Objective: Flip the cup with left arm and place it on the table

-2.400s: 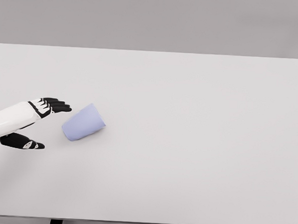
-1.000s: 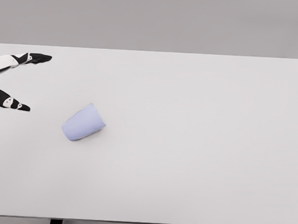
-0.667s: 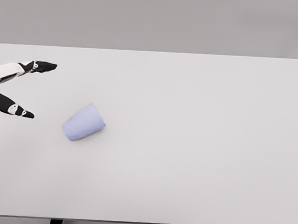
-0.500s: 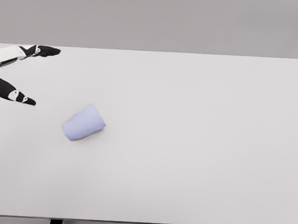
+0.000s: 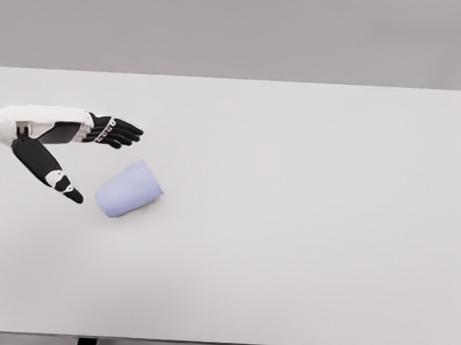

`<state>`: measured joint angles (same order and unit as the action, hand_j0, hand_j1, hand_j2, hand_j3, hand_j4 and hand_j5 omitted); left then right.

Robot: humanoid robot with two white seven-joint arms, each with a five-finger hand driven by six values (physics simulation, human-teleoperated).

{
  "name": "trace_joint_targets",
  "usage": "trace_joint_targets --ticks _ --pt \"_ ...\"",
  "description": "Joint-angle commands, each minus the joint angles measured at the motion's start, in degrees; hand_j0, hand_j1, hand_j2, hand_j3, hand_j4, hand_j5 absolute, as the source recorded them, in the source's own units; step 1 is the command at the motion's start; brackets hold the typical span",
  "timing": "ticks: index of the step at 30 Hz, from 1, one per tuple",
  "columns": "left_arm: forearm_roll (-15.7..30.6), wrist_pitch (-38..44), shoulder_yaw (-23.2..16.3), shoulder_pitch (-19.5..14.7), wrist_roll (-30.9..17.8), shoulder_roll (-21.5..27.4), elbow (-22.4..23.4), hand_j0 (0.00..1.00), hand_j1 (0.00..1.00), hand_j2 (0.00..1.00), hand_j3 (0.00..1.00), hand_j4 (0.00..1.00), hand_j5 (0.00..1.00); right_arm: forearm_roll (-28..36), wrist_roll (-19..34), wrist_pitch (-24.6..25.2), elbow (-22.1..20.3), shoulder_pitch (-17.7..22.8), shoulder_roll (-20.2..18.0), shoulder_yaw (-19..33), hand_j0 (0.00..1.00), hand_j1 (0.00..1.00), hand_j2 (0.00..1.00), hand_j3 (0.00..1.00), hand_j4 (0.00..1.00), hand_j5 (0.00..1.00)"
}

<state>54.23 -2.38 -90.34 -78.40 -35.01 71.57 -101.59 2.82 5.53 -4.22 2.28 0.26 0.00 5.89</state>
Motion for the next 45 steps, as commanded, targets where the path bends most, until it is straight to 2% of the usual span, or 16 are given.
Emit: trace_joint_targets --ticks 1,6,8,14,31,36,38,42,45 --pt "1.32 0.71 -3.7 0.0 0.01 -0.73 -0.01 1.0 1.0 1.0 1.0 1.0 1.0 -0.01 0.01 0.0 0.0 0.0 0.0 0.0 1.0 1.0 1.0 1.0 1.0 1.0" --pt "2.19 0.44 -2.21 0.09 0.01 -0.56 0.08 1.0 1.0 1.0 1.0 1.0 1.0 0.08 0.01 0.0 0.0 0.0 0.0 0.0 1.0 1.0 1.0 1.0 1.0 1.0" --pt "2.46 0.79 -1.07 1.84 0.01 -2.75 0.08 1.0 1.0 1.0 1.0 1.0 1.0 0.08 0.01 0.0 0.0 0.0 0.0 0.0 1.0 1.0 1.0 1.0 1.0 1.0" --pt "2.46 0.79 1.92 3.07 0.01 -3.64 0.08 1.0 1.0 1.0 1.0 1.0 1.0 -0.01 0.01 0.0 0.0 0.0 0.0 0.0 1.0 1.0 1.0 1.0 1.0 1.0" --pt "3.16 1.76 2.19 3.51 0.01 -3.37 0.16 1.0 1.0 1.0 1.0 1.0 1.0 0.08 0.01 0.0 0.0 0.0 0.0 0.0 1.0 1.0 1.0 1.0 1.0 1.0" --pt "3.69 4.83 2.8 4.22 0.01 -3.99 0.52 1.0 1.0 1.0 1.0 1.0 1.0 -0.01 0.01 0.0 0.0 0.0 0.0 0.0 1.0 1.0 1.0 1.0 1.0 1.0" --pt "6.68 11.86 5.08 4.31 0.01 -4.16 0.43 1.0 1.0 1.0 1.0 1.0 1.0 0.08 0.01 0.0 0.0 0.0 0.0 0.0 1.0 1.0 1.0 1.0 1.0 1.0" --pt "8.7 18.63 12.47 4.22 0.01 -3.81 0.08 1.0 1.0 1.0 1.0 1.0 1.0 0.08 0.01 0.0 0.0 0.0 0.0 0.0 1.0 1.0 1.0 1.0 1.0 1.0" --pt "9.14 25.39 16.16 4.22 0.01 -3.81 0.08 1.0 1.0 1.0 1.0 1.0 1.0 -0.01 0.01 0.0 0.0 0.0 0.0 0.0 1.0 1.0 1.0 1.0 1.0 1.0"
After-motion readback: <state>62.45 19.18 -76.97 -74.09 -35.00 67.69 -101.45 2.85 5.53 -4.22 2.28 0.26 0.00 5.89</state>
